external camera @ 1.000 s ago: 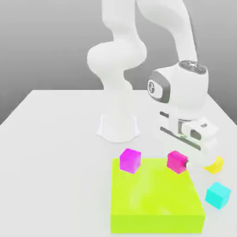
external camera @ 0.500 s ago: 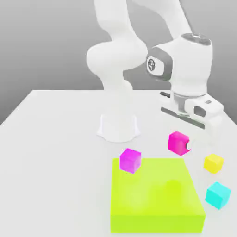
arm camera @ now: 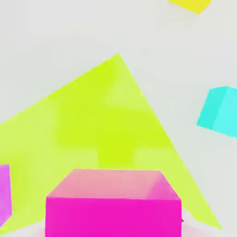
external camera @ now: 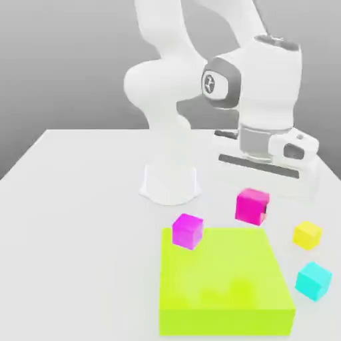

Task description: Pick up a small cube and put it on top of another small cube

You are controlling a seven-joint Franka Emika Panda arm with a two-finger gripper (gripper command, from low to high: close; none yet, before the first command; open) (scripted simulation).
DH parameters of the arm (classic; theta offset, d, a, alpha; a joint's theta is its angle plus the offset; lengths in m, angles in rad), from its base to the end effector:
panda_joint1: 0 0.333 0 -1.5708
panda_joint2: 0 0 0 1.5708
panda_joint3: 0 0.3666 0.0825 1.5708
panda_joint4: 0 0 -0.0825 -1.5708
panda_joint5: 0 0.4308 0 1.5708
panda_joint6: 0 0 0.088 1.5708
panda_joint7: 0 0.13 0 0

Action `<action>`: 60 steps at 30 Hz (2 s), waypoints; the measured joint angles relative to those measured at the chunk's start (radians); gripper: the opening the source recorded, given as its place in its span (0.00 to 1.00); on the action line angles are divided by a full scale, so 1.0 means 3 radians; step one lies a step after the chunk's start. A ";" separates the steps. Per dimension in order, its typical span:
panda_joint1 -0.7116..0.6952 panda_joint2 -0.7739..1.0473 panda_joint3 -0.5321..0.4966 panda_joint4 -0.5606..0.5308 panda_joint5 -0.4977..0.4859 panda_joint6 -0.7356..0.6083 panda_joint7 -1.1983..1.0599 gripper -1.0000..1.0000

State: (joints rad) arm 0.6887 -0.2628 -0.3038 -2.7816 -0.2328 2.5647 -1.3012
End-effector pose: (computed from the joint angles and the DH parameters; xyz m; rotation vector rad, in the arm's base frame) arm 0.3635 0.1569 0.2764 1.8050 2.4906 0.0221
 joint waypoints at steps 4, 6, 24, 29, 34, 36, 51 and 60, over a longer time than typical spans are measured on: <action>0.0021 0.0030 -0.0089 0.0046 -0.0049 -0.0015 -0.0339 0.00; 0.0024 0.0050 -0.0123 0.0067 -0.0060 -0.0020 -0.0518 0.00; 0.0225 0.0339 -0.0561 0.0232 0.0147 0.0029 -0.2350 0.00; 0.0303 0.0443 -0.0685 0.0269 0.0336 0.0069 -0.2954 0.00; 0.0331 0.0680 -0.0722 0.0291 0.0503 0.0264 -0.3172 0.00; 0.0338 0.0804 -0.0710 0.0291 0.0614 0.0376 -0.3254 0.00; 0.0268 0.1121 -0.0563 0.0280 0.1024 0.0664 -0.3546 1.00; 0.0170 0.0561 -0.0560 0.0284 0.0465 0.0155 -0.3147 1.00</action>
State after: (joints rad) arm 0.7397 -0.0945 -0.4718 -2.6965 -0.0933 2.6111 -2.2453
